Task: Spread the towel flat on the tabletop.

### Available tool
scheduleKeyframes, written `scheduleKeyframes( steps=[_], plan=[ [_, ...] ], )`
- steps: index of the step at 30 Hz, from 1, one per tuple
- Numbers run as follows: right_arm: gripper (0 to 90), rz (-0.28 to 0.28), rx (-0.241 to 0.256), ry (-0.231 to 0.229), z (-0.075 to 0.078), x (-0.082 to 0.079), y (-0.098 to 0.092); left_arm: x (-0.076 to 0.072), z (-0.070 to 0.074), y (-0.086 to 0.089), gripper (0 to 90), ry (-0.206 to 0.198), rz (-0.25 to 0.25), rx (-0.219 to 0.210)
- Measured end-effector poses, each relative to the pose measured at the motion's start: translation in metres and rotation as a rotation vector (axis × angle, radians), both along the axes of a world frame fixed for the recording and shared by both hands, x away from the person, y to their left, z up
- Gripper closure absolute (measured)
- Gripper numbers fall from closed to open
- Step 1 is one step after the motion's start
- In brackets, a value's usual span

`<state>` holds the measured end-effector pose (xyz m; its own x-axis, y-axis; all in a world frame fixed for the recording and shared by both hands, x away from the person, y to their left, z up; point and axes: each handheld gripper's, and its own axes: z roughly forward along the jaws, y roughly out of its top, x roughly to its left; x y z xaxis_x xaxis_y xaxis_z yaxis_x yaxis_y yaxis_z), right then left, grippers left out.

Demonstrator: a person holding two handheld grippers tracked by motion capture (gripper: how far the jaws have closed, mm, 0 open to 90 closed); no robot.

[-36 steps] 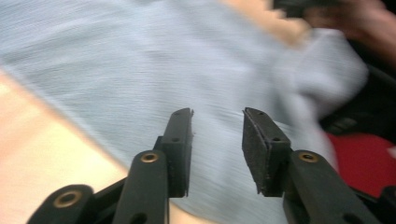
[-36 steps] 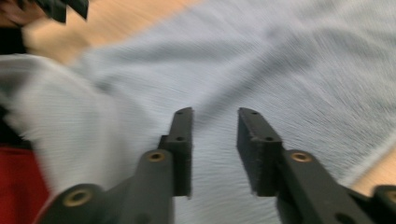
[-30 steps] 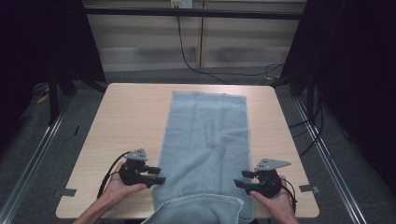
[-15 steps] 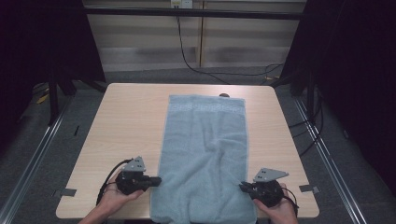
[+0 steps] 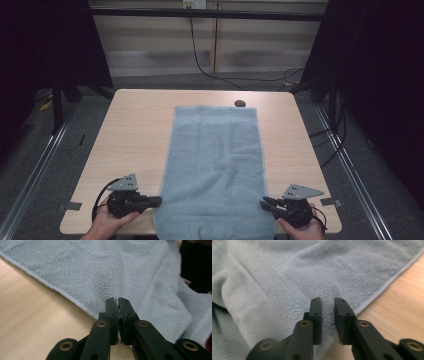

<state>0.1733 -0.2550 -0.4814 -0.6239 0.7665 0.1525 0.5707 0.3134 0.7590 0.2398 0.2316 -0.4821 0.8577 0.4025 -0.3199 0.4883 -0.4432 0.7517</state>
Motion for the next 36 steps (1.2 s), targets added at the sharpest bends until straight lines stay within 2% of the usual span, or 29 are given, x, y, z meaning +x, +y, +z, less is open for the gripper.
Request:
scheduleKeyframes(
  steps=[1,3,5,6,7,9,10,11,12,14,15,16,18,20,22,24,25,27,28,29,30,32,33,36],
  plan=[
    [72.4,0.004,0.02,-0.009,0.002,-0.001,-0.001,0.0,0.0,0.001,84.4,0.001,-0.001,-0.006],
    [66.6,0.0,0.063,-0.011,0.006,0.003,-0.002,0.005,0.003,0.001,70.7,-0.001,0.034,-0.026],
    [60.2,0.002,0.067,-0.023,0.01,0.013,0.0,0.019,0.008,-0.003,60.3,0.0,0.079,-0.024],
    [57.2,0.005,0.065,-0.027,0.011,0.021,0.002,0.028,0.011,-0.006,56.4,-0.007,0.085,-0.026],
    [54.7,0.009,0.069,-0.032,0.013,0.031,0.004,0.039,0.013,-0.011,55.7,-0.007,0.09,-0.034],
    [49.6,0.024,0.071,-0.034,0.016,0.053,0.007,0.063,0.017,-0.019,53.4,-0.028,0.088,-0.02],
    [47.2,0.027,0.066,-0.04,0.018,0.066,0.008,0.074,0.019,-0.022,52.1,-0.022,0.078,-0.023],
    [45.0,0.017,0.06,-0.045,0.019,0.079,0.009,0.085,0.02,-0.026,51.4,-0.037,0.083,-0.011],
    [44.0,0.017,0.063,-0.044,0.02,0.091,0.009,0.095,0.02,-0.028,50.3,-0.051,0.094,-0.017],
    [40.9,-0.006,0.053,-0.031,0.017,0.117,0.009,0.115,0.016,-0.032,50.3,-0.031,0.109,-0.033],
    [39.8,-0.004,0.051,-0.006,0.014,0.129,0.009,0.123,0.013,-0.035,49.5,-0.031,0.142,-0.02],
    [38.6,-0.015,0.028,0.014,0.009,0.14,0.01,0.132,0.009,-0.039,48.4,-0.023,0.145,0.01],
    [36.6,-0.024,-0.018,0.032,0.0,0.158,0.014,0.146,0.002,-0.049,47.1,-0.024,0.173,0.047],
    [33.6,-0.039,-0.054,0.037,-0.007,0.171,0.018,0.154,-0.005,-0.055,46.6,-0.037,0.177,0.079],
    [32.9,-0.05,-0.048,0.038,-0.01,0.179,0.019,0.159,-0.013,-0.058,45.0,-0.029,0.193,0.086],
    [32.8,-0.071,-0.078,0.041,-0.013,0.184,0.021,0.162,-0.022,-0.06,42.4,-0.038,0.206,0.12],
    [33.2,-0.069,-0.087,0.046,-0.016,0.186,0.021,0.161,-0.025,-0.06,41.6,-0.052,0.207,0.104],
    [35.0,-0.068,-0.117,0.042,-0.023,0.188,0.023,0.159,-0.024,-0.06,41.6,-0.054,0.211,0.117],
    [35.2,-0.076,-0.131,0.029,-0.024,0.186,0.025,0.156,-0.023,-0.062,41.6,-0.076,0.209,0.142],
    [37.8,-0.082,-0.143,0.021,-0.024,0.184,0.027,0.151,-0.022,-0.064,46.5,-0.126,0.205,0.189],
    [45.5,-0.071,-0.158,0.008,-0.024,0.181,0.029,0.146,-0.021,-0.065,55.8,-0.173,0.198,0.234],
    [62.8,-0.045,-0.151,0.008,-0.022,0.176,0.031,0.14,-0.02,-0.064,66.2,-0.152,0.187,0.234],
    [69.4,-0.029,-0.156,0.014,-0.021,0.173,0.032,0.137,-0.02,-0.062,71.6,-0.158,0.176,0.226],
    [77.4,0.024,-0.155,0.038,-0.018,0.161,0.035,0.127,-0.021,-0.052,78.6,-0.144,0.141,0.207]
  ],
)
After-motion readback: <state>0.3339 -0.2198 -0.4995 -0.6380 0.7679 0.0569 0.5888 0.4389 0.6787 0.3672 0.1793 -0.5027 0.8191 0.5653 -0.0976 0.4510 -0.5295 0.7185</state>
